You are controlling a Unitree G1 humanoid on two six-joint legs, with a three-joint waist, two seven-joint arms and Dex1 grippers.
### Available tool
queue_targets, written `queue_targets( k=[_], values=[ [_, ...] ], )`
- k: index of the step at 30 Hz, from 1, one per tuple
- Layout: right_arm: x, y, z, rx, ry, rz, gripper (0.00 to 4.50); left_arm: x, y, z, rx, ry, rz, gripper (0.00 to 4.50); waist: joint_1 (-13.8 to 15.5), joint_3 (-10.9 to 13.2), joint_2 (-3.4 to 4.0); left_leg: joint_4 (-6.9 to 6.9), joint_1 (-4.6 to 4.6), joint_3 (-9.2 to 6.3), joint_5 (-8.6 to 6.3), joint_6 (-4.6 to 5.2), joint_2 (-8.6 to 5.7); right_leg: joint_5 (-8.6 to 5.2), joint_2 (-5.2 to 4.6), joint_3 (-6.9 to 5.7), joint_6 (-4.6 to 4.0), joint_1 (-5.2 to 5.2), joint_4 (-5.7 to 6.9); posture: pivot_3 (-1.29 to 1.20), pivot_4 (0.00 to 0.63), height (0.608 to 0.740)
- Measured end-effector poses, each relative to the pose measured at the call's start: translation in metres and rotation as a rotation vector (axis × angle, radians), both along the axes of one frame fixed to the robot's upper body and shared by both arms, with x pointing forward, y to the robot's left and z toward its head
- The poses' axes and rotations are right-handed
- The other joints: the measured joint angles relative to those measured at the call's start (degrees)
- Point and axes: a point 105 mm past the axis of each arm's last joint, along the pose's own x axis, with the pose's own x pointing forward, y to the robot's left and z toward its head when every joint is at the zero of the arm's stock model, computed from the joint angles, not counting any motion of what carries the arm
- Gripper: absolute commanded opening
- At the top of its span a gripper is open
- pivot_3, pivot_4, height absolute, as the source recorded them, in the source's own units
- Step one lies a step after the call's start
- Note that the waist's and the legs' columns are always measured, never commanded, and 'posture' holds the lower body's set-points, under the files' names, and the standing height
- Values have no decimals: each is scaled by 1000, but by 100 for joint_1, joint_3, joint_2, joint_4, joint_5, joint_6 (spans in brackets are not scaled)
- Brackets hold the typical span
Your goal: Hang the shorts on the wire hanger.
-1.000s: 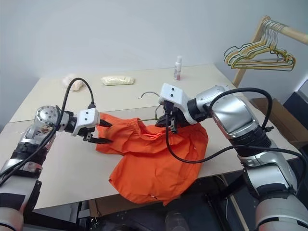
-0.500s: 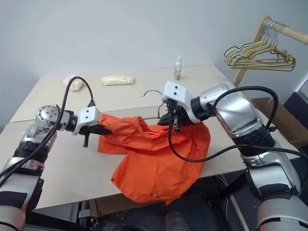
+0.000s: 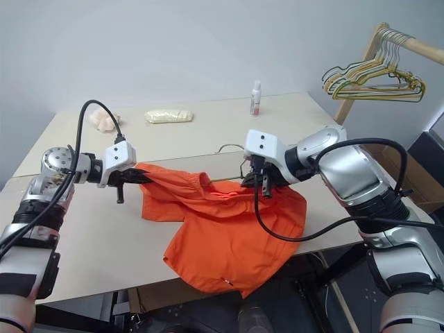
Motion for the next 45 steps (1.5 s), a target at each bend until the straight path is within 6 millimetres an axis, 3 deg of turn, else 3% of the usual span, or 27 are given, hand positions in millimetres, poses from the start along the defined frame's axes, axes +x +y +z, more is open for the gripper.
queue_targets(
  k=[4,8,13,17,20,25,27,33,36,45],
  values=[
    [0,2,5,44,25,-9,0,-3,-2,-2,7,1,-17,34,1,0,0,1,0,0,0,0,0,0,0,0,0,0,0,-214,0,740],
    [0,8,15,82,36,-7,0,-9,-9,-1,21,2,-74,751,-5,0,0,-2,1,0,0,0,1,0,0,0,0,0,0,-218,0,740],
    [-2,9,28,125,75,-4,0,-21,-6,-7,63,45,-133,2308,-11,0,0,-1,1,0,0,0,1,0,0,1,0,0,0,-218,0,740],
    [-1,3,36,124,97,-14,0,-26,-3,10,81,0,-195,3528,-3,0,0,-2,-1,0,0,0,1,0,-3,1,0,-1,-1,-221,0,740],
    [-1,3,43,121,93,-8,0,-31,-15,30,39,-43,-281,3528,20,0,0,-2,-4,-2,0,0,1,0,-3,-1,0,-1,-2,-226,0,740],
    [-1,7,44,87,100,11,0,-33,-61,75,-121,-134,-415,3528,16,0,0,0,-2,-4,0,0,-1,0,-3,-3,0,3,-2,-230,0,740],
    [-1,10,42,82,105,19,0,-30,-72,73,-133,-139,-427,3528,-9,0,1,-1,2,-3,0,0,0,0,-1,-2,0,3,0,-239,0,740],
    [0,18,45,65,80,42,0,-20,-92,38,-66,-23,-459,3528,-143,0,1,-1,1,-1,1,-1,0,0,1,-1,0,1,1,-254,0,740],
    [0,19,44,64,83,46,0,-17,-95,28,-2,0,-477,2930,-168,0,0,0,0,-1,1,-1,-1,0,0,-1,0,1,-1,-262,0,740],
    [-1,22,44,65,81,53,0,-13,-102,20,31,-10,-487,43,-173,0,1,-1,0,-1,1,-1,1,0,-1,0,0,0,-1,-262,0,740]
  ],
)
